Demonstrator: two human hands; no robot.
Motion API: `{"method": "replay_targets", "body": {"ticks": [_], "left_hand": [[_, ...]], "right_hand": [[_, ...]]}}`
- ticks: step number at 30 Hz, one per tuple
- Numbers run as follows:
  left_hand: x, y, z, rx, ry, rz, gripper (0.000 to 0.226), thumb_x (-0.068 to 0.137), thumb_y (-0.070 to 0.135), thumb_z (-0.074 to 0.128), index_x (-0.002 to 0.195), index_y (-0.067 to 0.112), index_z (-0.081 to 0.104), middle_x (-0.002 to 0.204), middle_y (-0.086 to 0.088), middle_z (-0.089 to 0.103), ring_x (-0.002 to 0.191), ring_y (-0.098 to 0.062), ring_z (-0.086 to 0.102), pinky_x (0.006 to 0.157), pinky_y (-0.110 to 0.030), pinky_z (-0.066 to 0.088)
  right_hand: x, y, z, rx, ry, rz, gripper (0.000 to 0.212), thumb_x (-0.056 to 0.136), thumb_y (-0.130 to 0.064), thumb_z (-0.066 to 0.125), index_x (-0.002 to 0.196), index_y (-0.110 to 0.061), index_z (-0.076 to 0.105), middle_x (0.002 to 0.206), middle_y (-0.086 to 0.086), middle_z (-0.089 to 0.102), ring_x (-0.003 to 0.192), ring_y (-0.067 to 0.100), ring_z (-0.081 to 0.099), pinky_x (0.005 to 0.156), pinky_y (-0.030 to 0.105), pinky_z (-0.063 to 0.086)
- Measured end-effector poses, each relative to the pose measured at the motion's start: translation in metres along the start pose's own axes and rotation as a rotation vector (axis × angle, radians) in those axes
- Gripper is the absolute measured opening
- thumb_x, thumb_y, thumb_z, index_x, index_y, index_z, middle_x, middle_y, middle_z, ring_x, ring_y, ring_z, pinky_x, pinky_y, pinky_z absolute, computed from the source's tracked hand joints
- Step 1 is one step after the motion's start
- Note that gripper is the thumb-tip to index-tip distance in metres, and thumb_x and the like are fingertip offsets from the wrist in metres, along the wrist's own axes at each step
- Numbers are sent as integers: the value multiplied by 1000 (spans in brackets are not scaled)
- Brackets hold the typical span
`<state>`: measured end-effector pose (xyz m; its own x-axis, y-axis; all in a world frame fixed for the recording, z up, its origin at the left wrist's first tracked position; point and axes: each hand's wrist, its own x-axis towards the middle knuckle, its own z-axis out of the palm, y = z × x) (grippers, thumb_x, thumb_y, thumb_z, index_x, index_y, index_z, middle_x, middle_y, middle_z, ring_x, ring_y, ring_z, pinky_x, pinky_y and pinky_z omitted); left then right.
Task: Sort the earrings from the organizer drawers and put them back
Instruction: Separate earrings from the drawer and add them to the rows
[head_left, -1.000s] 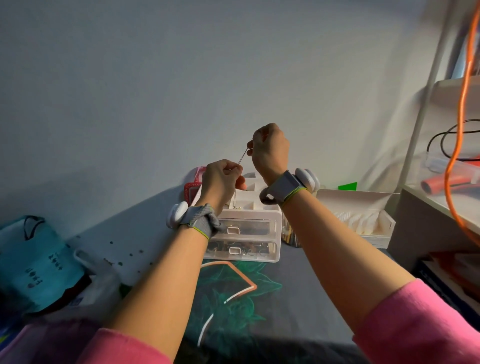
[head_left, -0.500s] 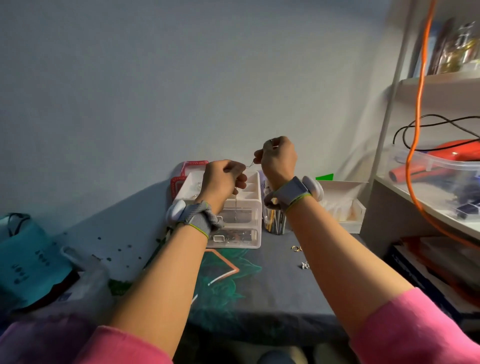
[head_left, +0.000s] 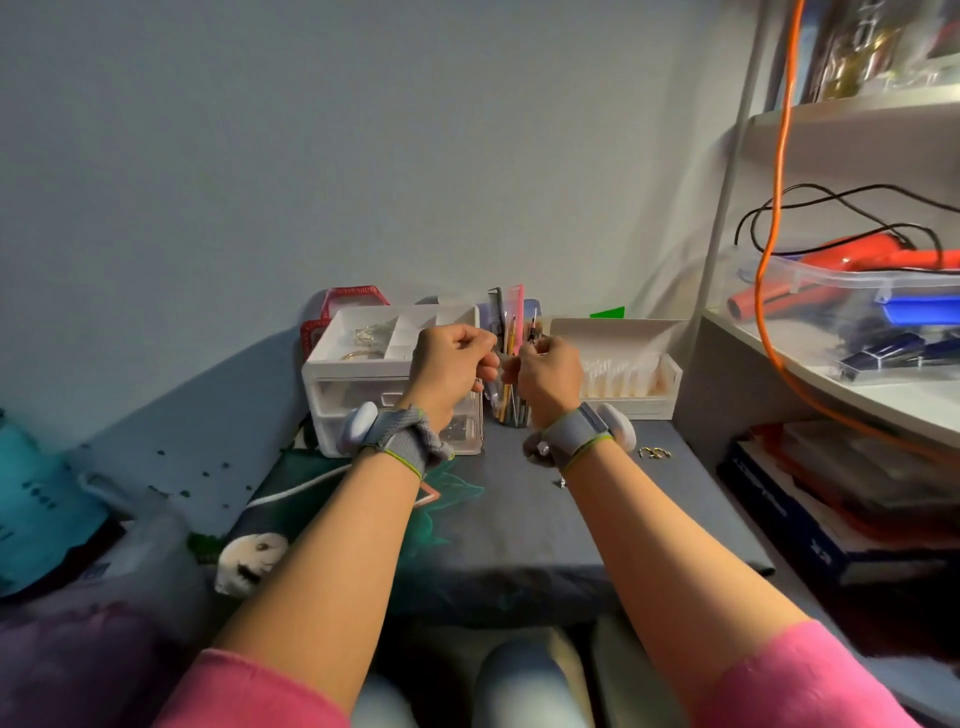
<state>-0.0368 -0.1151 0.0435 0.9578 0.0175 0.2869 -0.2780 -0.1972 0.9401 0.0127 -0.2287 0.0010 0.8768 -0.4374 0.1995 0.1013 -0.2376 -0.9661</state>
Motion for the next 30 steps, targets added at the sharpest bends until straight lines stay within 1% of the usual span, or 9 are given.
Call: {"method": "replay_targets", "body": {"ticks": [3,6,10,18,20,23,27,29,30], "left_hand": [[-6,-3,8,-8,-21,-13,13,96,10,55,87,9,65,67,-4,63,54,-10,57,44,-15,44],[-10,-9,17,-27,-27,-31,13,96,10,55,87,9,65,67,-5,62,54,-11,56,43,-14,43],[-15,-16,29,10,-54,-42,12,96,13,56,91,9,66,68,-4,64,56,-11,57,47,-16,46],[-18,-22,46,27,-104,-29,12,96,12,56,97,5,65,71,-5,65,58,-12,58,51,-18,48],[-18,-23,49,23,-108,-31,11,96,12,56,97,6,65,71,-5,65,58,-12,59,51,-18,48],[-19,-27,54,12,-109,-29,11,96,12,56,96,6,65,71,-5,65,57,-11,59,51,-18,49],[-20,-31,58,0,-106,-41,12,96,13,56,97,6,65,70,-4,65,57,-12,60,50,-18,49],[-20,-34,59,-7,-97,-49,11,96,12,55,96,6,64,71,-4,65,58,-13,60,51,-20,49],[-19,-35,58,-7,-85,-52,11,96,12,55,96,7,64,71,-4,65,59,-13,60,52,-20,49]], "right_hand": [[1,23,-3,-15,-18,44,17,73,-27,49,63,-15,55,76,19,71,74,41,68,69,56,56],[-30,17,-19,18,-48,104,28,83,-12,50,56,-15,56,69,13,69,71,36,68,66,46,57],[-41,33,-27,88,-114,205,33,92,-7,45,62,-11,59,68,10,66,61,23,65,49,25,48],[-50,56,-29,351,-269,522,19,93,-4,43,79,-2,55,71,13,63,52,20,64,47,20,49],[-53,57,-36,453,-353,625,15,94,-4,42,83,-4,53,76,11,63,56,19,65,53,24,52],[-54,63,-46,610,-429,764,15,95,-5,40,85,-6,51,86,13,65,75,24,65,71,32,52],[-56,70,-52,853,-420,843,17,95,-1,35,87,-2,49,94,20,63,91,31,64,73,37,57],[-55,73,-54,962,-398,849,20,96,0,32,89,1,50,94,24,62,98,35,62,81,41,57],[-54,74,-55,1008,-390,853,21,96,1,31,90,2,51,94,25,62,94,36,65,85,42,55]]}}
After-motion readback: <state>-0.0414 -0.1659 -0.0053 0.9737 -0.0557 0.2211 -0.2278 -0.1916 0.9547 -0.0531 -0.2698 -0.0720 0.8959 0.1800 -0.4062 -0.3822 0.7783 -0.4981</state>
